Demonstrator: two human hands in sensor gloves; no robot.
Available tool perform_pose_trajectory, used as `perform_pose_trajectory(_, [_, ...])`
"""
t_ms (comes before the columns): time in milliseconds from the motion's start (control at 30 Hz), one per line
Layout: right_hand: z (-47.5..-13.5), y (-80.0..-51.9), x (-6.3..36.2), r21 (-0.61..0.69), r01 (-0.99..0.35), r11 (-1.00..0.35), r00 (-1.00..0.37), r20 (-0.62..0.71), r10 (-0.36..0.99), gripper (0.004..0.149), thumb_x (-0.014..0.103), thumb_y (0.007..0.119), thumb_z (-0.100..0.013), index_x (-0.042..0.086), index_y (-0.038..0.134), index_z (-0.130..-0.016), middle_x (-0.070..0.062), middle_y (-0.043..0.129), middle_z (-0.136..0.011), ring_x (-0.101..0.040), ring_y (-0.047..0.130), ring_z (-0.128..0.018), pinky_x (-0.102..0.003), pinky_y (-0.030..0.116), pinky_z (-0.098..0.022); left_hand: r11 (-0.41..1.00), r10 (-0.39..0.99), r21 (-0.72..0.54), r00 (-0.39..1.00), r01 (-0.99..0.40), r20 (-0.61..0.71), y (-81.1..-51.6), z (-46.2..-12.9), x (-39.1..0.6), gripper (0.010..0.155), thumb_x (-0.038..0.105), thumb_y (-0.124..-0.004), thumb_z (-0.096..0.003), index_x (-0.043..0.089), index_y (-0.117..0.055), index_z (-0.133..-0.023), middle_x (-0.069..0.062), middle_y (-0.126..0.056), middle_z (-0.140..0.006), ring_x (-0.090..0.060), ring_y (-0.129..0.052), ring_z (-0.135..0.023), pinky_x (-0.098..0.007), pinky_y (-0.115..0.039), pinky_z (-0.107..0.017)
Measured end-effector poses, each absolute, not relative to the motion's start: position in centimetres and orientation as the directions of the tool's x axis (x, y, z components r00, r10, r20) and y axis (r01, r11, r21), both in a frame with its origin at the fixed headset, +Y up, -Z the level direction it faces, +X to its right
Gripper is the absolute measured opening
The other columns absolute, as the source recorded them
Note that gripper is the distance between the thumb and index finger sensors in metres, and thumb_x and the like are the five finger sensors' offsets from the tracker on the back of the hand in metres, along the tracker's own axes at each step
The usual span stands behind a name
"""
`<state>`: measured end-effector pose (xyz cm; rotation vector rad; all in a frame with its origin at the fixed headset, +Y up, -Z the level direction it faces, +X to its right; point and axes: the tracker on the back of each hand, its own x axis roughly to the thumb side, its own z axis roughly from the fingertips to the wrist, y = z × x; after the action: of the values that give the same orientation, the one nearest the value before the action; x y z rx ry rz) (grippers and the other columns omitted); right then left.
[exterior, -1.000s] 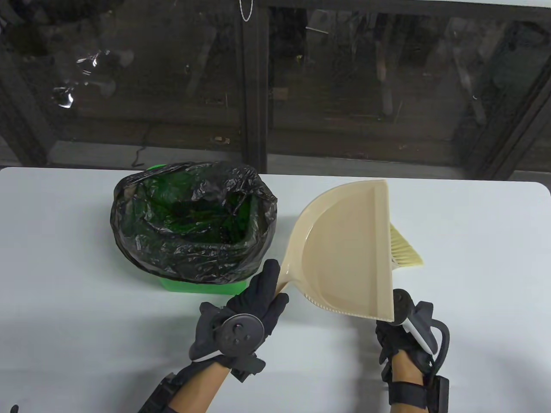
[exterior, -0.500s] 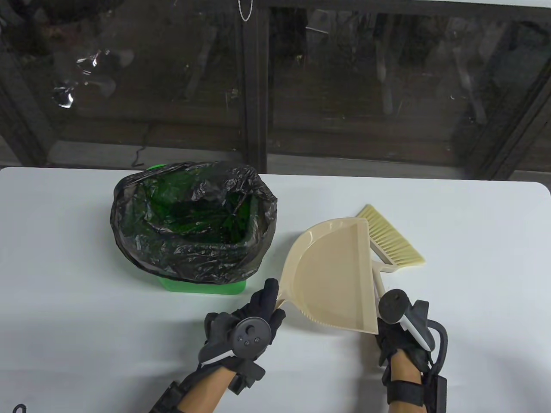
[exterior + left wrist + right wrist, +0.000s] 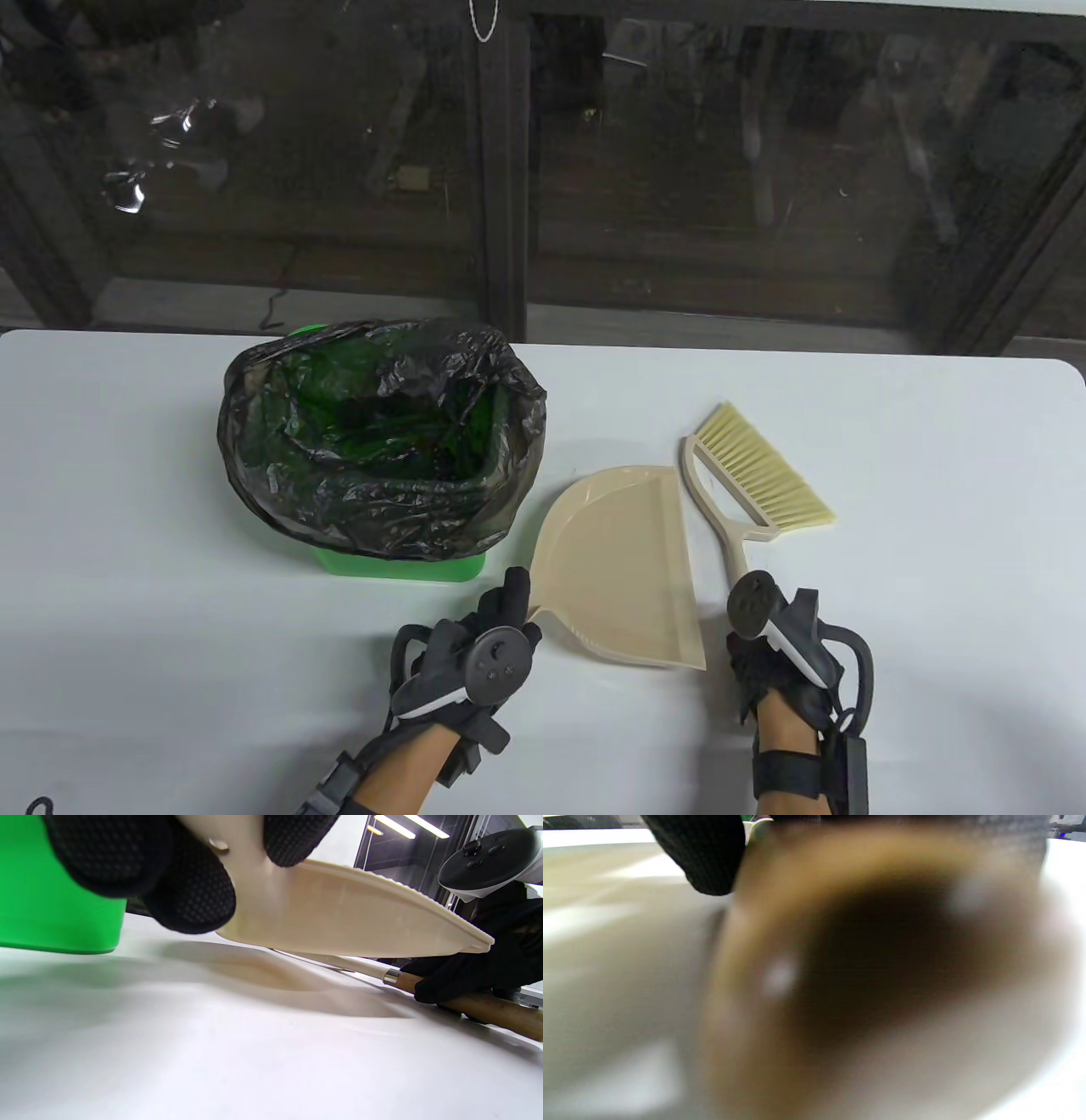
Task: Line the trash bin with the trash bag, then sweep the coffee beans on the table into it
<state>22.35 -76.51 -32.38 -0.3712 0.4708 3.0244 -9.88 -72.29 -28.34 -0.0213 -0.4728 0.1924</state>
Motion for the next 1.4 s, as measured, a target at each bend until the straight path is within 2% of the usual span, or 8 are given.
perform_pose_trajectory(100, [-32.4, -76.5, 22.3, 0.327, -0.095, -0.940, -0.971, -0.239, 0.015, 0.069, 0.044, 0.075, -0.051, 0.002, 0.052, -0.100, -0.012, 0.083, -0.073, -0.022, 0.095, -0.043, -0.043, 0.086, -0.028, 0.983, 0.181, -0.069, 0.881, -0.168, 0.438, -72.6, -28.6, -10.1, 0.062, 0.023, -0.061, -0.0722, -0.013, -0.037, -0.117, -0.035, -0.066, -0.106, -0.037, -0.098, -0.057, -0.047, -0.083, -0.041])
perform_pose_trajectory(200, [-32.4, -76.2, 22.5, 0.360, -0.157, -0.919, -0.966, -0.247, 0.068, 0.072, 0.048, 0.071, -0.052, 0.000, 0.048, -0.101, -0.016, 0.081, -0.077, -0.025, 0.094, -0.048, -0.045, 0.085, -0.031, 0.986, 0.165, -0.069, 0.890, -0.150, 0.426, -73.1, -28.8, -10.3, 0.062, 0.022, -0.061, -0.0721, -0.013, -0.036, -0.117, -0.035, -0.066, -0.106, -0.037, -0.098, -0.057, -0.047, -0.083, -0.041])
perform_pose_trajectory(433, [-31.8, -74.2, 23.8, 0.142, -0.295, -0.945, -0.934, -0.254, 0.253, 0.072, 0.050, 0.070, -0.052, 0.000, 0.053, -0.100, -0.019, 0.085, -0.076, -0.027, 0.096, -0.046, -0.046, 0.086, -0.029, 0.992, 0.124, -0.072, 0.899, -0.103, 0.419, -73.8, -29.1, -10.1, 0.063, 0.023, -0.061, -0.0721, -0.013, -0.036, -0.117, -0.035, -0.065, -0.107, -0.038, -0.098, -0.059, -0.048, -0.083, -0.042])
perform_pose_trajectory(667, [-31.8, -73.6, 23.2, 0.084, -0.270, -0.959, -0.944, -0.217, 0.247, 0.071, 0.050, 0.069, -0.051, 0.000, 0.054, -0.100, -0.018, 0.085, -0.076, -0.026, 0.097, -0.045, -0.045, 0.086, -0.029, 0.997, 0.072, -0.063, 0.902, -0.050, 0.426, -74.3, -29.3, -9.5, 0.063, 0.024, -0.061, -0.0723, -0.013, -0.035, -0.117, -0.035, -0.062, -0.109, -0.042, -0.096, -0.066, -0.052, -0.082, -0.046])
perform_pose_trajectory(833, [-31.5, -72.0, 22.6, -0.002, -0.279, -0.960, -0.947, -0.167, 0.276, 0.071, 0.051, 0.069, -0.051, 0.001, 0.055, -0.100, -0.018, 0.085, -0.076, -0.026, 0.097, -0.046, -0.046, 0.086, -0.029, 0.998, 0.067, -0.037, 0.896, -0.056, 0.440, -72.8, -28.8, -10.1, 0.066, 0.032, -0.056, -0.0738, -0.011, -0.034, -0.119, -0.036, -0.055, -0.113, -0.054, -0.086, -0.079, -0.065, -0.073, -0.056])
perform_pose_trajectory(967, [-30.8, -70.0, 20.6, -0.026, -0.279, -0.960, -0.955, -0.097, 0.281, 0.070, 0.052, 0.067, -0.051, 0.003, 0.055, -0.100, -0.018, 0.085, -0.077, -0.026, 0.096, -0.047, -0.046, 0.086, -0.030, 0.994, 0.076, 0.032, 0.891, -0.101, 0.448, -70.3, -28.1, -11.3, 0.064, 0.033, -0.055, -0.0741, -0.009, -0.039, -0.119, -0.036, -0.058, -0.113, -0.056, -0.084, -0.082, -0.069, -0.070, -0.058])
perform_pose_trajectory(1167, [-29.2, -66.8, 17.1, -0.103, -0.275, -0.956, -0.960, 0.082, 0.268, 0.070, 0.053, 0.065, -0.052, 0.004, 0.054, -0.101, -0.018, 0.084, -0.079, -0.027, 0.095, -0.050, -0.047, 0.085, -0.033, 0.996, 0.049, 0.032, 0.804, -0.085, 0.593, -67.5, -26.6, -13.7, 0.060, 0.037, -0.054, -0.0736, -0.003, -0.047, -0.119, -0.028, -0.067, -0.112, -0.050, -0.086, -0.084, -0.067, -0.068, -0.063])
perform_pose_trajectory(1400, [-27.5, -66.5, 13.5, -0.143, -0.273, -0.951, -0.945, 0.227, 0.237, 0.072, 0.054, 0.063, -0.052, 0.006, 0.050, -0.103, -0.019, 0.079, -0.085, -0.031, 0.090, -0.059, -0.052, 0.081, -0.040, 0.994, -0.095, 0.106, 0.745, 0.034, 0.660, -66.6, -25.4, -18.6, 0.061, 0.041, -0.053, -0.0721, 0.003, -0.047, -0.120, -0.022, -0.065, -0.115, -0.049, -0.081, -0.092, -0.069, -0.060, -0.072])
